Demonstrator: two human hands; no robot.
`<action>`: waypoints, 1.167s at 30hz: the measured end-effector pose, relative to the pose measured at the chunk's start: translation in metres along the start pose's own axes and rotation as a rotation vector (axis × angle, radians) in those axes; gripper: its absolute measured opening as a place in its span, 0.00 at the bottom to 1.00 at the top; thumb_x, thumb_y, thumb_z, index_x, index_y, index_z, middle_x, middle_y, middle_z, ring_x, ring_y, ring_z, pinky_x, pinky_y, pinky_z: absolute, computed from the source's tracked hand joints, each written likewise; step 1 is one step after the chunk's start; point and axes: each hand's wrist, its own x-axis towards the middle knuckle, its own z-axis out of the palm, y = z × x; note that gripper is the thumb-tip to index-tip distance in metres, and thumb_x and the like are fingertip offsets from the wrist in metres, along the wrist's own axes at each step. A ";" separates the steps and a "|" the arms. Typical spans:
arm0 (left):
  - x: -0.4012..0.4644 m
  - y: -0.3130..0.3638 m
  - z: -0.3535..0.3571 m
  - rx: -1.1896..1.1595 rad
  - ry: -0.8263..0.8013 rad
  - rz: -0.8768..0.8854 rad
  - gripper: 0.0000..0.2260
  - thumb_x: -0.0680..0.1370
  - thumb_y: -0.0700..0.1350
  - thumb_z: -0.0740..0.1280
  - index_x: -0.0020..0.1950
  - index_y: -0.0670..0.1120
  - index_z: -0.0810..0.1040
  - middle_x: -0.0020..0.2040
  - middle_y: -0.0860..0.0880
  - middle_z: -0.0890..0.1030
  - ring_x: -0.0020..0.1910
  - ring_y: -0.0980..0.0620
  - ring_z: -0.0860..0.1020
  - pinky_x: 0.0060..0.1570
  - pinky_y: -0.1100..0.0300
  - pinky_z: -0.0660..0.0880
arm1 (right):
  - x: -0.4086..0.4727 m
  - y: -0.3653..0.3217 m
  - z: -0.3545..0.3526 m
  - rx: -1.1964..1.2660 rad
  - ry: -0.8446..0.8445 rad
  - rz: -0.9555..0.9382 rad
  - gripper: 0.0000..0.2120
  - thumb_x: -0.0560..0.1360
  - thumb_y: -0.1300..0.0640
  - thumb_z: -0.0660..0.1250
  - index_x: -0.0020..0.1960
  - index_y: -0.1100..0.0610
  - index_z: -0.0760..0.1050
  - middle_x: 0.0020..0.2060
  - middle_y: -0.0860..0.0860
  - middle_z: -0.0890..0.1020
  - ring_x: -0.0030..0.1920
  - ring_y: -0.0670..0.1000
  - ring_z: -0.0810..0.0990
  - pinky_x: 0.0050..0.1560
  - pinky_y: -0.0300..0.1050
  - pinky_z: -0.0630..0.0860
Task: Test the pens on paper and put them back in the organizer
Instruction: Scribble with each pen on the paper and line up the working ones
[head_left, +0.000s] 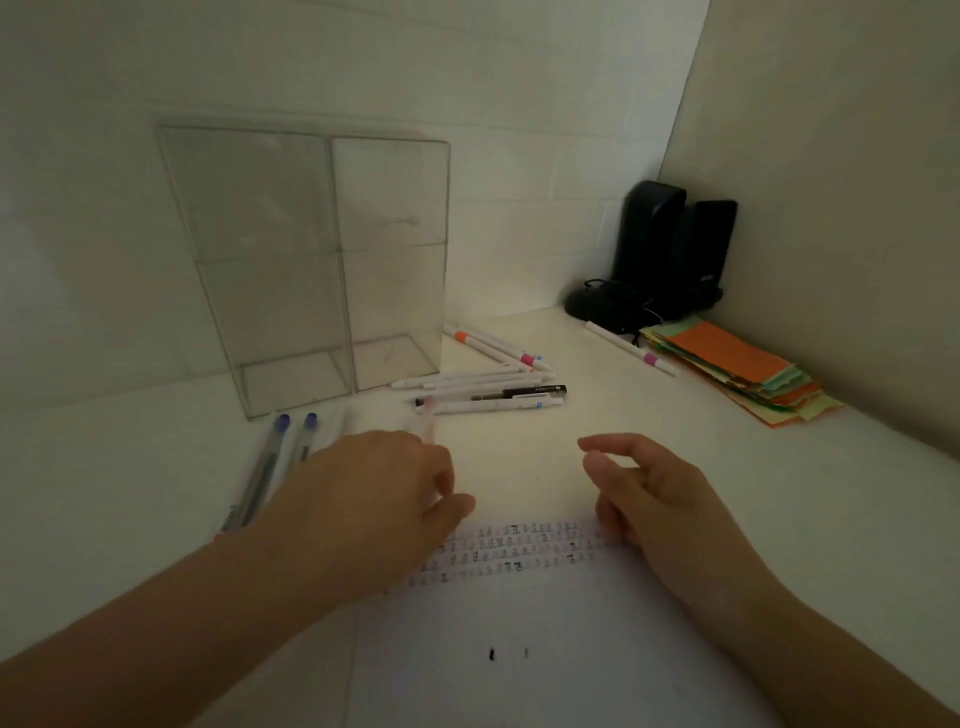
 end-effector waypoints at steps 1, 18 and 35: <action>-0.002 0.000 0.001 0.020 -0.037 -0.029 0.15 0.77 0.61 0.53 0.53 0.56 0.74 0.47 0.55 0.77 0.46 0.57 0.74 0.50 0.62 0.71 | 0.001 0.000 -0.001 0.014 -0.005 0.003 0.08 0.77 0.48 0.59 0.52 0.46 0.75 0.22 0.48 0.75 0.23 0.40 0.69 0.27 0.28 0.66; -0.017 -0.037 0.002 -0.169 -0.037 0.158 0.06 0.77 0.56 0.58 0.44 0.56 0.71 0.52 0.62 0.69 0.52 0.63 0.68 0.56 0.65 0.66 | -0.001 -0.006 0.002 -0.007 0.015 -0.115 0.06 0.75 0.53 0.63 0.41 0.50 0.77 0.24 0.52 0.77 0.23 0.40 0.70 0.28 0.28 0.66; 0.054 -0.021 0.020 -0.195 0.106 0.166 0.09 0.78 0.48 0.60 0.58 0.55 0.69 0.59 0.56 0.69 0.59 0.55 0.67 0.63 0.53 0.65 | 0.010 -0.004 0.015 0.085 -0.033 0.131 0.10 0.79 0.58 0.55 0.45 0.57 0.72 0.27 0.48 0.77 0.25 0.40 0.69 0.30 0.33 0.66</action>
